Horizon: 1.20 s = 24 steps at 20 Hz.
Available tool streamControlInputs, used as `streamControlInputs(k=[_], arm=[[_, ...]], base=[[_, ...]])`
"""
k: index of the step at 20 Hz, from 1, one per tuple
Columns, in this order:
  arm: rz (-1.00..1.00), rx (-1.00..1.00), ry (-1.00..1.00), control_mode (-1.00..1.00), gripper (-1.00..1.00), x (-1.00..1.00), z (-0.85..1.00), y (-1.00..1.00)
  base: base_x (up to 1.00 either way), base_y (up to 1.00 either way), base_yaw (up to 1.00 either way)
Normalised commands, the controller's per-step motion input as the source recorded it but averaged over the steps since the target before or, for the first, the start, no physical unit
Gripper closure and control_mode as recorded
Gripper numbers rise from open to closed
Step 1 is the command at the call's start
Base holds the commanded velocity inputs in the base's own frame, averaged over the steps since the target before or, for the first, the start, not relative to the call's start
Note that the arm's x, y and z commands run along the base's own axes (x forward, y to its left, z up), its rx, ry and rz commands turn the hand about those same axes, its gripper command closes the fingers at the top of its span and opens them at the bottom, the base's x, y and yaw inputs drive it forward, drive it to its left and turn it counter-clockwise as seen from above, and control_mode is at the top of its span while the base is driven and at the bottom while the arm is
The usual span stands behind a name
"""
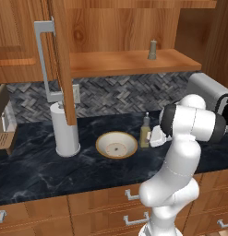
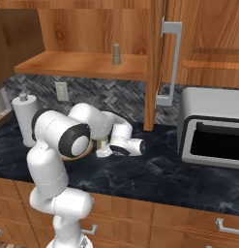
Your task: Retrieve the bottle and the shaker from the cabinet and place them next to the mixing bowl on the counter. Then add garlic from the fridge to the mixing bowl.
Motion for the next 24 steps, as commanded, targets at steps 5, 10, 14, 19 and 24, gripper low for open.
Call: streamControlInputs(k=[5,10,14,19,24], arm=[[0.00,0.00,0.00,-1.00,-1.00,-0.13,0.00,0.00],[-0.03,0.00,0.00,-1.00,-1.00,-0.36,0.00,0.00],[-0.05,0.00,-0.05,-1.00,-1.00,-0.48,0.17,0.00],[-0.09,0.00,-0.06,-1.00,-1.00,-0.48,0.38,0.00],[-0.18,0.00,-0.01,-1.00,-1.00,-0.29,0.51,0.00]], base=[[0.00,0.00,0.00],[0.00,0.00,0.00],[0.00,0.00,0.00],[0.00,0.00,0.00],[0.00,0.00,0.00]])
